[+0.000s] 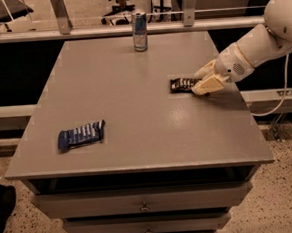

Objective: Move rxbar chocolate near rxbar blueberry

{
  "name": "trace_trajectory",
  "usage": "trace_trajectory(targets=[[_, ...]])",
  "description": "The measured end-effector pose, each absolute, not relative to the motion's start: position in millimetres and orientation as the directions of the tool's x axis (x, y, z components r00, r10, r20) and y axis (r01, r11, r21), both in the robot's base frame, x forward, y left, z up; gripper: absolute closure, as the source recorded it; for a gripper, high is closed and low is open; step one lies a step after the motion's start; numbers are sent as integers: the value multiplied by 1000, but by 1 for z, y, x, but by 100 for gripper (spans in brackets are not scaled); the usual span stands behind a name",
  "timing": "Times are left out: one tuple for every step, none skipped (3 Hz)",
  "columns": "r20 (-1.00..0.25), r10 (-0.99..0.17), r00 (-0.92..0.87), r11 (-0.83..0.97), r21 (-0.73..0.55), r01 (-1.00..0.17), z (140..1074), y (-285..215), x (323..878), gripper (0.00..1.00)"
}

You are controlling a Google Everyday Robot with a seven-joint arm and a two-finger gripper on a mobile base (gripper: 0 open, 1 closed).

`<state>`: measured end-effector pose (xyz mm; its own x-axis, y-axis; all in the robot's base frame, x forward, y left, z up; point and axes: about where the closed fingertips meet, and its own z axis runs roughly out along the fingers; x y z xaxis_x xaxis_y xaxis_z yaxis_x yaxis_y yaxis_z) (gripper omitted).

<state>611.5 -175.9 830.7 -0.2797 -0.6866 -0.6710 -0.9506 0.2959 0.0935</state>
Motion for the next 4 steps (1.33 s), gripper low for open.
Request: trace_trajectory(targets=[[-671, -687, -280, 296, 93, -951, 831, -176, 612, 100], [-677, -684, -270, 299, 78, -951, 837, -177, 611, 98], [-752, -648, -116, 343, -153, -927, 938, -196, 600, 74], [-781, -625, -7, 355, -277, -893, 1004, -201, 593, 51]])
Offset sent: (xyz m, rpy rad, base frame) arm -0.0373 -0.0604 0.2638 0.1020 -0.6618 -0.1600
